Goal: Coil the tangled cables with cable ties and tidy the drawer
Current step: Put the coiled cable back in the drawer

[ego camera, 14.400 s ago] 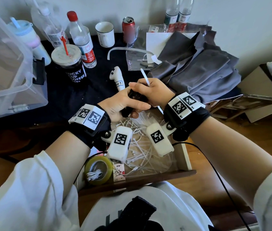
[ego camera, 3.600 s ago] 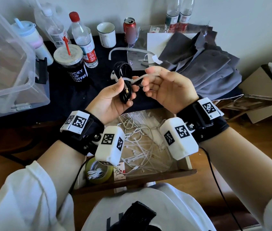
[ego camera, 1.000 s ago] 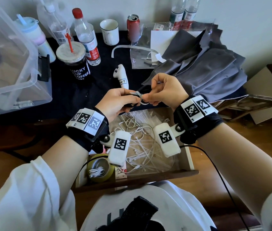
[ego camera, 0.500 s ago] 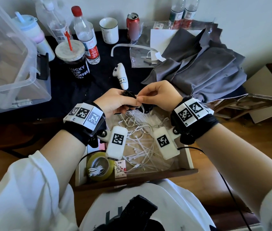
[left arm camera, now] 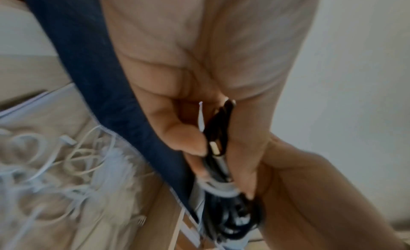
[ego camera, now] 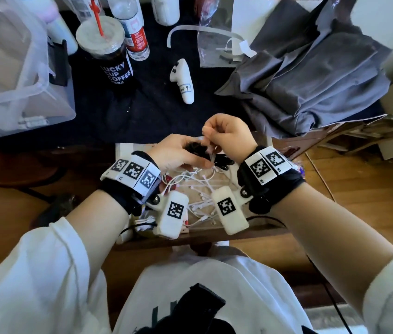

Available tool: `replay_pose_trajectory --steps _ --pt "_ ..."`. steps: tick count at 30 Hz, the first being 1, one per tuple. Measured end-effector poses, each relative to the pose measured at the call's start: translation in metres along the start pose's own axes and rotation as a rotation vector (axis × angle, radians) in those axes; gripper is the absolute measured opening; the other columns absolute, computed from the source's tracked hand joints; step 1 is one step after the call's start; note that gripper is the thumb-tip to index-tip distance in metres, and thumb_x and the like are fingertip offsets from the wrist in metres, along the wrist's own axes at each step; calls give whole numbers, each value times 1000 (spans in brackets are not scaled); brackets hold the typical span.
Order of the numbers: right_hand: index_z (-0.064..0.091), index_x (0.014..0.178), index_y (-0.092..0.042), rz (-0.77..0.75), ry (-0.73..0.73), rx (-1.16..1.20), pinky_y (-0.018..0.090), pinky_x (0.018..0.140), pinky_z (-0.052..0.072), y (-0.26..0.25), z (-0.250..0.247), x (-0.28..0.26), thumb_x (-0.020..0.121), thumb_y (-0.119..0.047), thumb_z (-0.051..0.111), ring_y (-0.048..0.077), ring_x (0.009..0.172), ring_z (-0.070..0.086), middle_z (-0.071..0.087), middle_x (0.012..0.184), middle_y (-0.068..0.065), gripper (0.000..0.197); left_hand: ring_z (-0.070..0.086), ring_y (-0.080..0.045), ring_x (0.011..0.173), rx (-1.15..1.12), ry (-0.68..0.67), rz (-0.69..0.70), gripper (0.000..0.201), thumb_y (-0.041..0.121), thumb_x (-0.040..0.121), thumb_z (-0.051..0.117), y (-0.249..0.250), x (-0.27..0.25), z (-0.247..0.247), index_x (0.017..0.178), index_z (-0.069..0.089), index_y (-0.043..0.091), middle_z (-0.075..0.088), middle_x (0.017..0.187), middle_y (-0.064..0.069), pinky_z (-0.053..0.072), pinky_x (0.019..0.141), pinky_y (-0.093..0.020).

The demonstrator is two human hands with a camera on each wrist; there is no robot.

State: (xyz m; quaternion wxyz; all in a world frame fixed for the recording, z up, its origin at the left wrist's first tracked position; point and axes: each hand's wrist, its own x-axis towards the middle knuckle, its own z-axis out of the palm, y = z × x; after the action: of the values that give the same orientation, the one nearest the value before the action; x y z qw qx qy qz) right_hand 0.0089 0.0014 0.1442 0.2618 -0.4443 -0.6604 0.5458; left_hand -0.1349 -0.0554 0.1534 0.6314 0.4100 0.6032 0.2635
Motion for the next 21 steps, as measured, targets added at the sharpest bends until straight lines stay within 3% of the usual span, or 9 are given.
replay_pose_trajectory --steps 3,7,11,13,16,18,21 --pt "51 68 -14 129 -57 188 15 44 41 18 11 -2 92 -4 51 4 41 54 58 53 2 27 61 -17 73 73 -10 -25 27 6 68 80 -22 3 -2 87 69 22 63 81 -2 51 71 -37" --pt "54 69 -15 314 -134 222 16 48 42 52 26 -2 92 -8 54 2 45 59 63 48 -7 24 55 -10 61 132 -29 -230 21 -1 75 73 -69 3 -21 89 68 14 63 76 -2 44 54 -20" --pt "53 73 -15 508 -76 220 12 42 38 92 24 -4 94 -12 51 -1 41 57 63 47 -9 21 48 -13 50 190 224 -420 15 5 75 75 -132 0 -45 76 64 14 58 65 -5 41 44 -19" --pt "53 75 -15 634 -44 263 11 39 37 112 25 -13 95 -11 49 0 39 56 63 46 -7 20 49 -19 53 238 309 -486 18 6 75 75 -162 -1 -51 70 63 19 58 65 -6 42 49 -23" --pt "52 76 -12 766 35 351 12 34 35 136 29 -25 94 -7 48 4 36 54 62 45 -3 19 56 -27 64 278 331 -521 15 7 76 71 -192 4 -52 69 66 19 64 74 -9 48 62 -30" --pt "53 76 -10 815 75 390 12 33 33 147 32 -32 95 -7 48 5 35 54 61 44 -1 19 64 -33 87 326 291 -562 10 11 79 68 -204 8 -50 89 72 12 69 96 -13 51 76 -36" --pt "54 77 -10 861 107 398 12 33 35 155 36 -40 95 -8 47 5 36 55 62 45 -2 20 59 -32 111 450 283 -648 37 18 84 66 -216 12 -48 120 62 11 62 122 -13 49 95 -38"
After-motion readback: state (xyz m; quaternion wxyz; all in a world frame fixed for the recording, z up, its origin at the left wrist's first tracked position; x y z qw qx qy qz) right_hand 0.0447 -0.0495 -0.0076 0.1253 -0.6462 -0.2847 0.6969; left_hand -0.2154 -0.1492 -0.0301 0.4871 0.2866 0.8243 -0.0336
